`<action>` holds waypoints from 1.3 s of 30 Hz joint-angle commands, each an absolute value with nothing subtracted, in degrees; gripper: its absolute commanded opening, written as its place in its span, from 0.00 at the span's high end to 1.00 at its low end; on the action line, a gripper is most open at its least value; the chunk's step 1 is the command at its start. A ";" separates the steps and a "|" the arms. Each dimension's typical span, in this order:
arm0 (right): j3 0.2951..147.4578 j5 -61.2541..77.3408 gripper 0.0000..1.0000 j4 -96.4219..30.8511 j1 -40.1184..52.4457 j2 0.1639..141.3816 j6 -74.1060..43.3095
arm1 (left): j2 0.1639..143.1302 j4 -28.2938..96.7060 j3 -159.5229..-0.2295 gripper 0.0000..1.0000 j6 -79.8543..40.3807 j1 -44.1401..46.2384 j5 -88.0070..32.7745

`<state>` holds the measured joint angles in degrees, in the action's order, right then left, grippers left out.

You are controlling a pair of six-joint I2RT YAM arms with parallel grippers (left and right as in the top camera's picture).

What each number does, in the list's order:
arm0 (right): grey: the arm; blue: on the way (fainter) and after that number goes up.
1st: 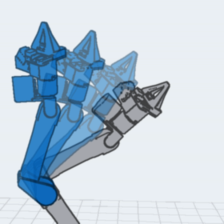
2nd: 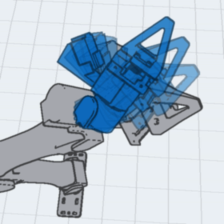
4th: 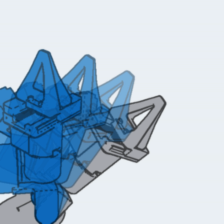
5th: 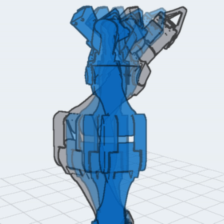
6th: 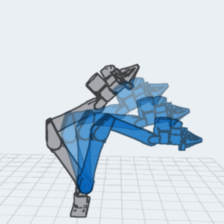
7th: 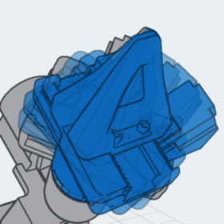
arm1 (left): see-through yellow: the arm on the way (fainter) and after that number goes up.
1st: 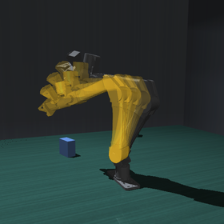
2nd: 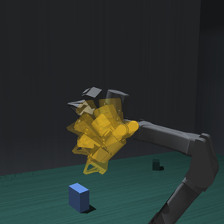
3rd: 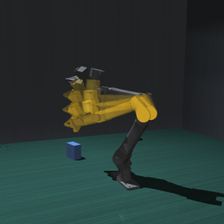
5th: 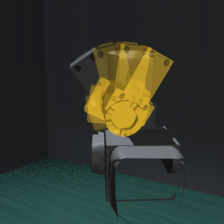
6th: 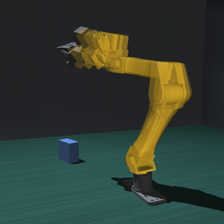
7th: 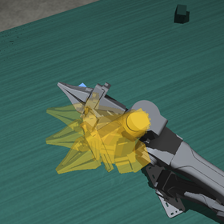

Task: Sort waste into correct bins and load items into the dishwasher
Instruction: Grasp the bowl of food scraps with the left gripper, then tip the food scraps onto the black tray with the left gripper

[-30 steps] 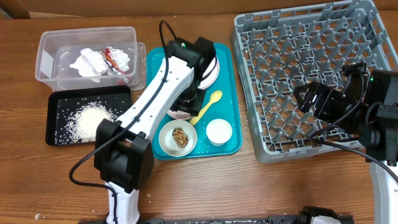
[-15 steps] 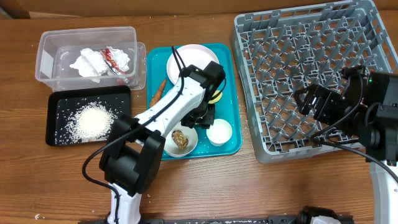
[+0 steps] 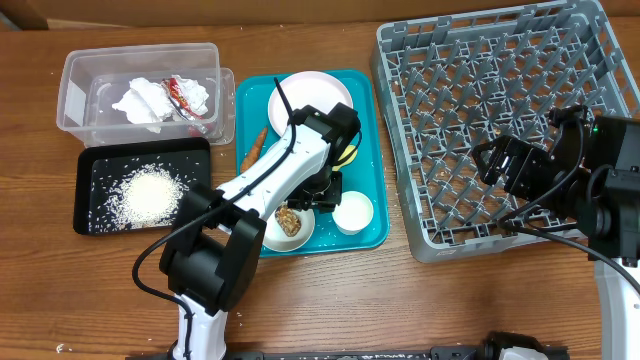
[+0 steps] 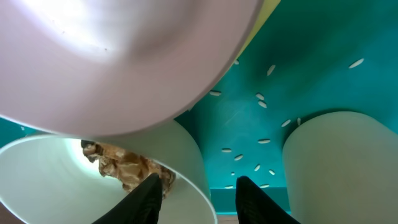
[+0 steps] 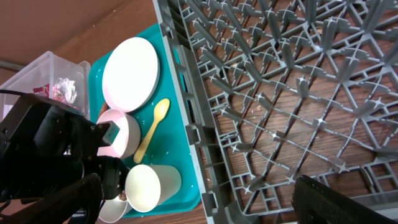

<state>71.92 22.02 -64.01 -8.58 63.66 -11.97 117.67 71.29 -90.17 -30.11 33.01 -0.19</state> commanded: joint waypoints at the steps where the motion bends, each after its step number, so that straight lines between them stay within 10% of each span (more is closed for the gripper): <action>1: 73.10 21.47 0.00 -63.70 -8.71 63.57 -11.51 | 116.20 70.59 -88.68 0.62 -31.33 33.45 0.56; 10: 73.10 21.47 0.00 -63.55 -8.71 63.57 -11.51 | 116.25 68.01 -85.97 0.96 -31.33 33.39 0.25; 26: 73.10 21.50 0.00 -63.35 -8.71 63.57 -11.51 | 115.81 83.29 -104.42 0.96 -26.61 32.08 -1.15; 39: 73.08 21.47 0.00 -63.51 -8.71 63.57 -11.53 | 110.54 89.54 -110.69 0.96 -9.19 4.99 -12.47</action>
<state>71.92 22.00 -63.66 -8.60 63.66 -11.94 112.07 89.14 -110.41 -17.78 12.53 -4.86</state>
